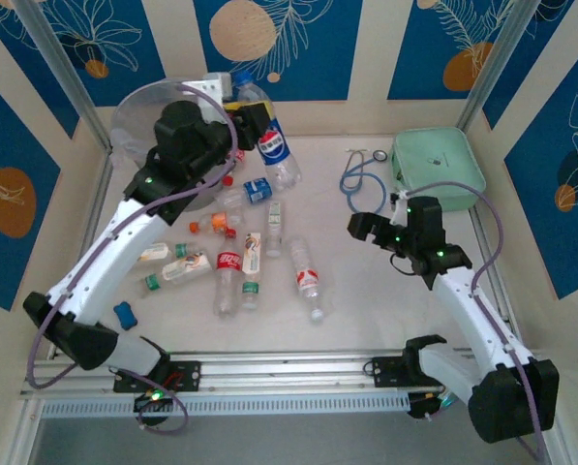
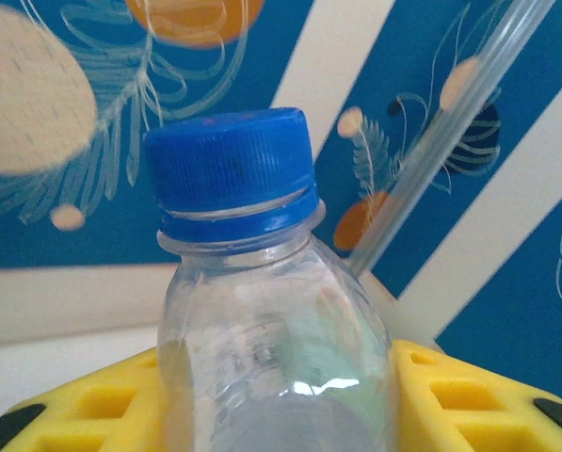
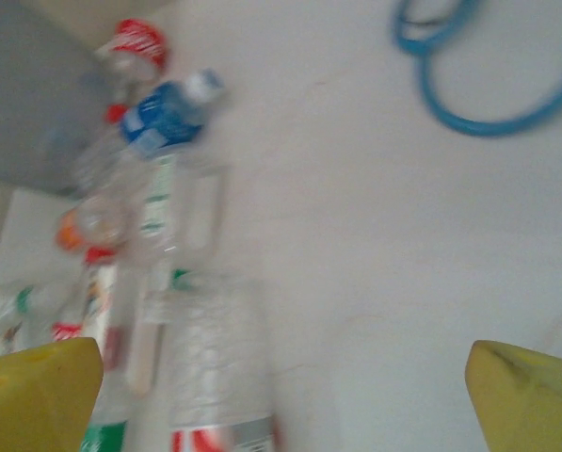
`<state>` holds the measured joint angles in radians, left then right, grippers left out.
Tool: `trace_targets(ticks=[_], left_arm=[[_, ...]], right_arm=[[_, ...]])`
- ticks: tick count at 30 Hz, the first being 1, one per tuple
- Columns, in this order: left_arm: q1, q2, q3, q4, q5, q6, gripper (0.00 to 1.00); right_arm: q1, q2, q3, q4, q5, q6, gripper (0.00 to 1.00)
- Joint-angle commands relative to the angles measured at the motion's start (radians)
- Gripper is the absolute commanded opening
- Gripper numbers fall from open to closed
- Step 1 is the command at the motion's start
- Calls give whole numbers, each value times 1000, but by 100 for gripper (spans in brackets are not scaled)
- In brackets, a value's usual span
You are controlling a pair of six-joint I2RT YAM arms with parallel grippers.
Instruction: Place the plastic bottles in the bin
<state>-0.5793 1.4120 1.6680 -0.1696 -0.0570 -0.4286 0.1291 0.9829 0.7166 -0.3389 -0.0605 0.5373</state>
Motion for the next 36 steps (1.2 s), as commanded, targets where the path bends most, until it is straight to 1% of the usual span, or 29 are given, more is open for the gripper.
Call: trace_targets(ticks=[1, 5, 6, 7, 8, 10, 13, 15, 18, 20, 23, 25, 28, 32, 33, 36], left_arm=[[16, -72, 30, -2, -109, 108, 17], [16, -90, 94, -60, -138, 229, 16], [18, -84, 123, -81, -168, 271, 16], [23, -75, 151, -96, -205, 315, 15], [33, -64, 173, -102, -236, 354, 10], [66, -31, 215, -100, -317, 447, 2], [128, 12, 234, -27, -401, 585, 0], [205, 48, 275, -44, -422, 576, 0], [346, 124, 346, -108, -386, 481, 0], [408, 179, 382, -121, -373, 445, 0], [467, 271, 434, -122, -331, 423, 0], [491, 333, 479, -139, -299, 409, 0], [514, 460, 608, -248, -240, 391, 0], [516, 665, 877, -503, -139, 417, 0], [516, 701, 911, -539, -130, 427, 0], [516, 747, 904, -564, -115, 467, 0]], right_arm=[[-59, -7, -22, 37, 25, 70, 99], [-51, -37, -44, -1, 111, 33, 99], [-49, -49, -53, -7, 120, 30, 99], [-48, -65, -63, -9, 119, 31, 99], [-48, -78, -71, -9, 114, 32, 99], [-45, -105, -86, -4, 99, 34, 99], [-34, -131, -88, 0, 82, 11, 99], [-26, -145, -83, -4, 83, 2, 99], [-18, -152, -79, 1, 81, -3, 99], [-9, -152, -70, 9, 71, -12, 99], [18, -150, -45, -2, 60, -36, 99], [41, -151, -25, -20, 63, -56, 99], [72, -152, -1, -47, 84, -84, 99], [96, -155, 15, -60, 89, -107, 99], [99, -156, 17, -64, 87, -110, 99], [112, -159, 31, -88, 77, -126, 99]])
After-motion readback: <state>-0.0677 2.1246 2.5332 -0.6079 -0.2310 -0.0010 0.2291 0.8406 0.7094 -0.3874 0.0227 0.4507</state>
